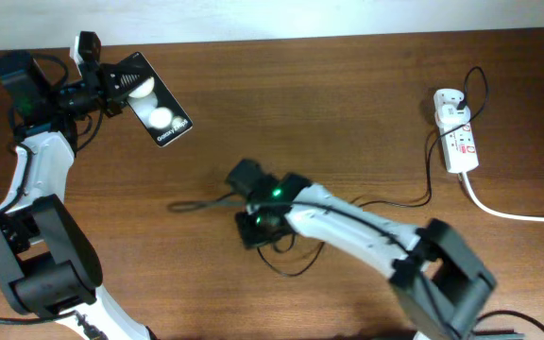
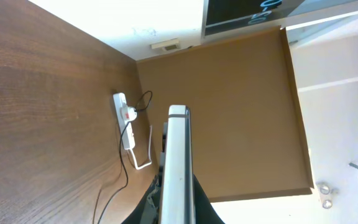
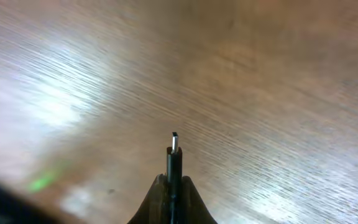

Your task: Plug charger to phone and switch on socket

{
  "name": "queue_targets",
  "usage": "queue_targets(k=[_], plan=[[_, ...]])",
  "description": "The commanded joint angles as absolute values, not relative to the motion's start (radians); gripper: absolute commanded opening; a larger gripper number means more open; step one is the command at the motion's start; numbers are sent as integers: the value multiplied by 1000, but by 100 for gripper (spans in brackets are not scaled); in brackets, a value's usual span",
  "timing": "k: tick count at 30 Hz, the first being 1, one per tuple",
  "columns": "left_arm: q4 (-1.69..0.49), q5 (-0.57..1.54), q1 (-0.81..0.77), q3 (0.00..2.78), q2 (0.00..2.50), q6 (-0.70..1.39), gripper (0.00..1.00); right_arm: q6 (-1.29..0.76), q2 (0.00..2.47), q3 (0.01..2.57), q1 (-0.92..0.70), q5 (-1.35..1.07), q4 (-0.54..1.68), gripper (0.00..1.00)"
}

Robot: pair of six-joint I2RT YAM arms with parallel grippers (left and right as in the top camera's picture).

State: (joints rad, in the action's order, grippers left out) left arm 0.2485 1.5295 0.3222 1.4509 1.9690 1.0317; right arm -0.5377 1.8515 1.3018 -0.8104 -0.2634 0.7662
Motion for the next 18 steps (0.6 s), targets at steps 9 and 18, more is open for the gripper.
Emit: queue_targets(k=[9, 18], plan=[[253, 1568, 322, 1465, 1935, 1017, 0, -232, 1768, 1326, -509, -1274, 488, 4], [254, 1470, 242, 1465, 1935, 1079, 0, -451, 1768, 1326, -503, -1334, 162, 4]])
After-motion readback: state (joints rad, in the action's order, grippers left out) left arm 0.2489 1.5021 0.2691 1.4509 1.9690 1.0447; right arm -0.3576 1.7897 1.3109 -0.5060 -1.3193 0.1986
